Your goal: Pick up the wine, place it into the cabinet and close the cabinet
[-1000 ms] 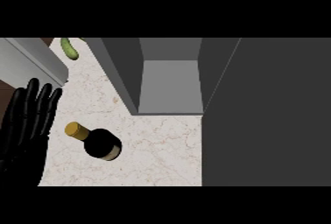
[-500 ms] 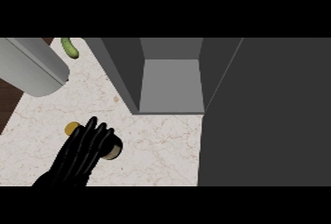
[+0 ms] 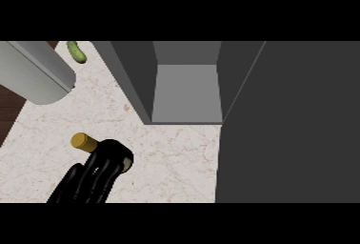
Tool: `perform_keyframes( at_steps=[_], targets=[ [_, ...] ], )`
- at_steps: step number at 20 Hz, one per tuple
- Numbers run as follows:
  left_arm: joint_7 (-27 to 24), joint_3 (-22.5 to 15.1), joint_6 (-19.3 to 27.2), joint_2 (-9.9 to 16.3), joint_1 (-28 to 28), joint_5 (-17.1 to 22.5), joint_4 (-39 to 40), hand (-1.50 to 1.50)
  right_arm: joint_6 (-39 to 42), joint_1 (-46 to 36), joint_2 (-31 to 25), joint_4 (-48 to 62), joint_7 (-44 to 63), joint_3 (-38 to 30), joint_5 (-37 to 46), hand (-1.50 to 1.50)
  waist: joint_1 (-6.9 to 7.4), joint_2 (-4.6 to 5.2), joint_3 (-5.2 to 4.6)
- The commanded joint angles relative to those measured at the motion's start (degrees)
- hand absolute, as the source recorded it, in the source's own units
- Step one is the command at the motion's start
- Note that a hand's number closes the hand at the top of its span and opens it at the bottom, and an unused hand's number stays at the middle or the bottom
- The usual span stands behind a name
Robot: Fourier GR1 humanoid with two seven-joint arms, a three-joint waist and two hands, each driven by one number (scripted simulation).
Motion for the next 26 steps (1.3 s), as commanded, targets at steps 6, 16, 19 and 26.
perform_keyframes(
  at_steps=[6, 16, 19, 26],
  targets=[
    [10.3, -0.3, 6.5, -2.3, -7.6, 0.5, -4.5, -1.5, -2.4, -7.8, 0.5, -2.0, 8.6, -1.3, -2.0, -1.5, -0.13, 0.2, 0.0],
    [13.9, 7.7, 6.8, 1.1, -5.2, 2.1, -10.3, -1.5, -4.0, -9.5, -0.2, -7.8, 14.9, -4.2, -3.7, -1.5, -0.15, 0.11, -0.03],
    [10.0, 6.5, 5.7, 1.3, -0.8, 0.6, -10.2, -1.5, -6.2, -8.0, 2.5, -8.8, 15.4, 2.4, 2.7, -1.5, 0.14, -0.05, -0.07],
    [10.3, 18.5, 2.1, 2.1, -2.8, 9.2, -7.5, -1.5, -4.5, -7.8, 1.6, -7.7, 12.1, -0.5, 1.0, -1.5, 0.0, 0.0, -0.06]
  ],
)
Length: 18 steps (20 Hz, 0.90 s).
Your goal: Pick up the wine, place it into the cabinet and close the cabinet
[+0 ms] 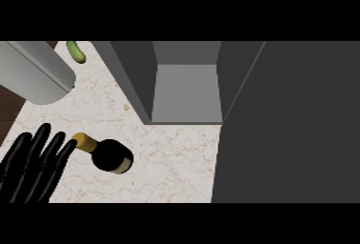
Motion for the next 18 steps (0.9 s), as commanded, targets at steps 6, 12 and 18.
perform_keyframes(
  at_steps=[6, 12, 18],
  targets=[
    [0.4, 14.5, -4.4, 1.0, -0.7, 16.5, 0.4, -1.5, -0.3, -0.9, -0.3, -4.8, 3.1, -4.1, -5.1, -1.5, 0.13, 0.01, -0.01],
    [3.1, 18.4, -6.2, 1.9, -4.4, 19.6, 7.1, -1.5, -1.8, -2.5, 0.2, -8.1, 8.3, -0.8, -2.0, -1.5, -0.17, -0.01, 0.0],
    [-1.2, 20.6, -11.8, 1.9, -0.5, 21.3, 12.1, -1.5, -0.1, -3.1, -0.9, -8.0, 9.0, -3.7, -4.4, -1.5, -0.04, 0.02, 0.04]
  ],
)
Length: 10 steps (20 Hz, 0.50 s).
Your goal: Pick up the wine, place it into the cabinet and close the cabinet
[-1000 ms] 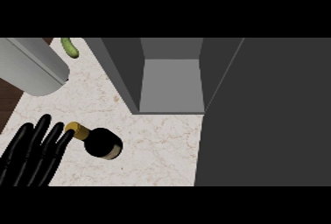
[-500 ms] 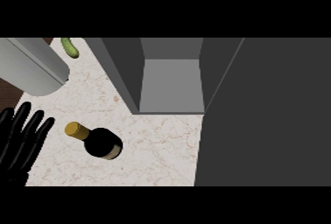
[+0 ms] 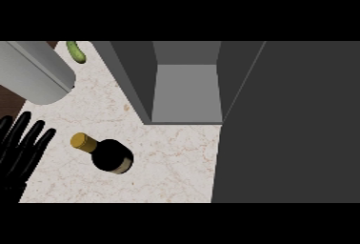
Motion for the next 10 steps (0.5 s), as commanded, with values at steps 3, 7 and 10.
perform_keyframes(
  at_steps=[3, 7, 10],
  targets=[
    [-2.9, 1.4, -5.8, 0.5, 2.5, 2.2, 6.1, -1.5, 1.6, 2.9, -0.9, -6.7, 2.2, -3.9, -7.7, -1.5, -0.05, 0.02, 0.03],
    [-7.8, 4.3, -8.8, 0.9, -0.6, 1.9, 14.9, -1.5, 1.4, 1.5, 0.1, -5.2, 2.3, -2.5, -6.6, -1.5, -0.17, 0.07, 0.02],
    [-6.9, 3.3, -6.6, 0.3, -4.2, -0.1, 17.2, -1.5, -1.1, -2.1, 2.0, -5.5, 5.0, 2.0, -1.0, -1.5, -0.14, 0.07, 0.01]
  ],
)
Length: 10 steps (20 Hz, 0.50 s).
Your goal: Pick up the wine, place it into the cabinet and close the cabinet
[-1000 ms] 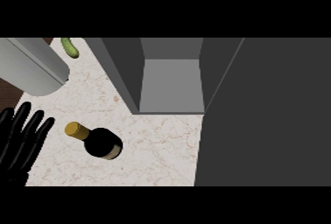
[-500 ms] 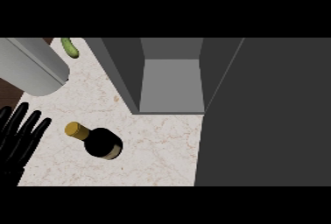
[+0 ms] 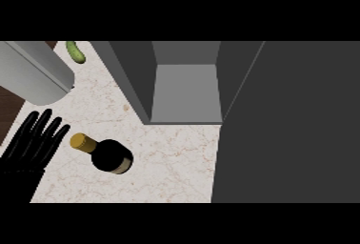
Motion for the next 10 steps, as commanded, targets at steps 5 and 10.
perform_keyframes(
  at_steps=[5, 10],
  targets=[
    [-12.4, 0.5, -2.1, -2.7, -1.9, -8.5, 11.2, -1.5, -2.8, -3.5, 1.2, -5.9, 5.8, 0.6, -1.8, -1.5, 0.1, 0.02, -0.03],
    [-14.0, 1.9, -3.7, -1.8, -3.7, -7.6, 17.5, -1.5, 0.8, 2.8, -0.3, -9.0, 3.8, -1.4, -4.7, -1.5, -0.15, 0.0, 0.02]
  ],
)
